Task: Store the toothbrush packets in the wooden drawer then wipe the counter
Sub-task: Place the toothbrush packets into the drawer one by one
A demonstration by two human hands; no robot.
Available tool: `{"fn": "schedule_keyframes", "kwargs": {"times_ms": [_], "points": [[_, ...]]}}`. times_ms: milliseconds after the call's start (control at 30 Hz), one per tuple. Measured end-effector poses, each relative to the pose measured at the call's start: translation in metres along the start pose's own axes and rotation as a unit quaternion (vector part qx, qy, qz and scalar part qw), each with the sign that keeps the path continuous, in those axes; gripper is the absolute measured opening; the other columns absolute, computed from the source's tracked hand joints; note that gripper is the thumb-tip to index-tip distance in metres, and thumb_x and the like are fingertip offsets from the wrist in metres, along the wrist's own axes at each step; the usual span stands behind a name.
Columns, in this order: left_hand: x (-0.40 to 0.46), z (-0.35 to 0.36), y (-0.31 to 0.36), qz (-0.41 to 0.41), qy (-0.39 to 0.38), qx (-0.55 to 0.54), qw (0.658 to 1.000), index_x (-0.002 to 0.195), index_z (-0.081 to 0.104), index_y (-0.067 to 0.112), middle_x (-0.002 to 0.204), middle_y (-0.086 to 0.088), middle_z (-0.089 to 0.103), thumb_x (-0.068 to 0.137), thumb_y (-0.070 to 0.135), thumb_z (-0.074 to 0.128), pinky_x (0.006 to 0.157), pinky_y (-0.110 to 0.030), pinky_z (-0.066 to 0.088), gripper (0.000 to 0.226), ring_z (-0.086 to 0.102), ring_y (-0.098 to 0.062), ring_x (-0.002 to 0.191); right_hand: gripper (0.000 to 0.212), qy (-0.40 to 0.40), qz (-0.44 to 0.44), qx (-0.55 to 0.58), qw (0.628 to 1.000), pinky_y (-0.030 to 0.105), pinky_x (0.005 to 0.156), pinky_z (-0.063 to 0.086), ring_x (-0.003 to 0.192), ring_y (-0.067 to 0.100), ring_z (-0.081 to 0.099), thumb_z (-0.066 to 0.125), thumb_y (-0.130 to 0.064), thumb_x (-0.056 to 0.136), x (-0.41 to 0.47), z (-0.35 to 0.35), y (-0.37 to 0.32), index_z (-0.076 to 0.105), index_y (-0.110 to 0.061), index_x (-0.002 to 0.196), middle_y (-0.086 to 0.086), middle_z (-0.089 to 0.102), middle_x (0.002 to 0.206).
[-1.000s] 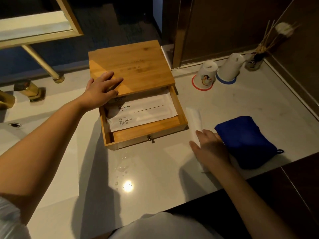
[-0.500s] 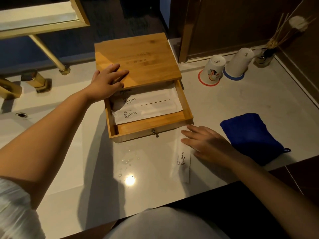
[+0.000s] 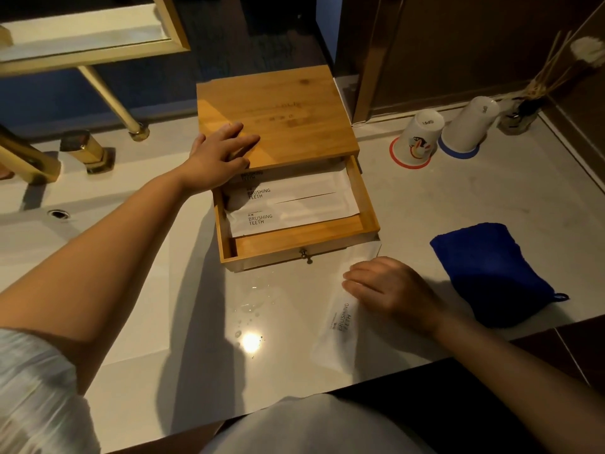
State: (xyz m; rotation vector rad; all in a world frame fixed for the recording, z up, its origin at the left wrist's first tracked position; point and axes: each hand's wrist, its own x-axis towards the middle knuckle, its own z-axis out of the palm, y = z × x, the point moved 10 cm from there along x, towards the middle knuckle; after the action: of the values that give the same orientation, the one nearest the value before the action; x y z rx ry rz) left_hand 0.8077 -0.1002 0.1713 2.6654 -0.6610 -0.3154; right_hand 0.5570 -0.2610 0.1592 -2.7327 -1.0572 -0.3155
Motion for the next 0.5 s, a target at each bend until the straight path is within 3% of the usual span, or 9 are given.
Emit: {"fn": "schedule_keyframes", "kwargs": {"times_ms": [133, 200, 267, 400, 500], "points": [[0.0, 0.0, 0.0, 0.005, 0.007, -0.009, 1.0, 0.141, 0.034, 0.036, 0.157, -0.002, 0.016, 0.094, 0.031, 0.044, 0.115, -0.045, 0.0, 0.048, 0.008, -0.023, 0.145, 0.023, 0.145, 0.087, 0.03, 0.985, 0.037, 0.075, 0.058, 0.078, 0.024, 0.07, 0.061, -0.021, 0.084, 0.006, -0.042, 0.008, 0.06, -0.01, 0.104, 0.013, 0.073, 0.083], [0.0, -0.001, 0.0, 0.005, 0.007, -0.008, 1.0, 0.141, 0.034, 0.036, 0.157, -0.002, 0.015, 0.094, 0.03, 0.044, 0.115, -0.045, 0.0, 0.048, 0.007, -0.022, 0.145, 0.02, 0.203, 0.134, 0.039, 0.969, 0.036, 0.07, 0.059, 0.071, 0.023, 0.069, 0.046, -0.026, 0.094, 0.012, -0.062, 0.013, 0.052, -0.011, 0.107, 0.012, 0.071, 0.077], [0.0, -0.002, 0.0, 0.002, 0.006, -0.008, 1.0, 0.141, 0.033, 0.036, 0.158, -0.002, 0.014, 0.095, 0.03, 0.043, 0.116, -0.046, -0.001, 0.048, 0.007, -0.022, 0.145, 0.026, 0.243, 0.156, 0.039, 0.957, 0.033, 0.067, 0.058, 0.065, 0.022, 0.068, 0.043, -0.03, 0.096, 0.022, -0.081, 0.017, 0.054, -0.008, 0.103, 0.014, 0.07, 0.071], [-0.002, -0.001, 0.002, 0.004, 0.003, -0.016, 1.0, 0.142, 0.033, 0.034, 0.158, -0.003, 0.013, 0.096, 0.031, 0.041, 0.117, -0.049, -0.003, 0.046, 0.006, -0.023, 0.145, 0.023, 0.251, 0.152, -0.047, 0.955, 0.027, 0.076, 0.051, 0.077, 0.025, 0.069, 0.064, -0.018, 0.085, 0.053, -0.109, 0.027, 0.067, -0.002, 0.102, 0.014, 0.073, 0.085], [-0.002, 0.0, 0.001, 0.009, -0.002, -0.016, 1.0, 0.142, 0.033, 0.033, 0.158, -0.004, 0.012, 0.097, 0.033, 0.04, 0.117, -0.051, -0.003, 0.046, 0.005, -0.024, 0.145, 0.027, 0.223, 0.111, -0.047, 0.967, 0.035, 0.074, 0.054, 0.088, 0.03, 0.067, 0.055, -0.022, 0.09, 0.085, -0.108, 0.03, 0.067, -0.001, 0.104, 0.016, 0.072, 0.097]]}}
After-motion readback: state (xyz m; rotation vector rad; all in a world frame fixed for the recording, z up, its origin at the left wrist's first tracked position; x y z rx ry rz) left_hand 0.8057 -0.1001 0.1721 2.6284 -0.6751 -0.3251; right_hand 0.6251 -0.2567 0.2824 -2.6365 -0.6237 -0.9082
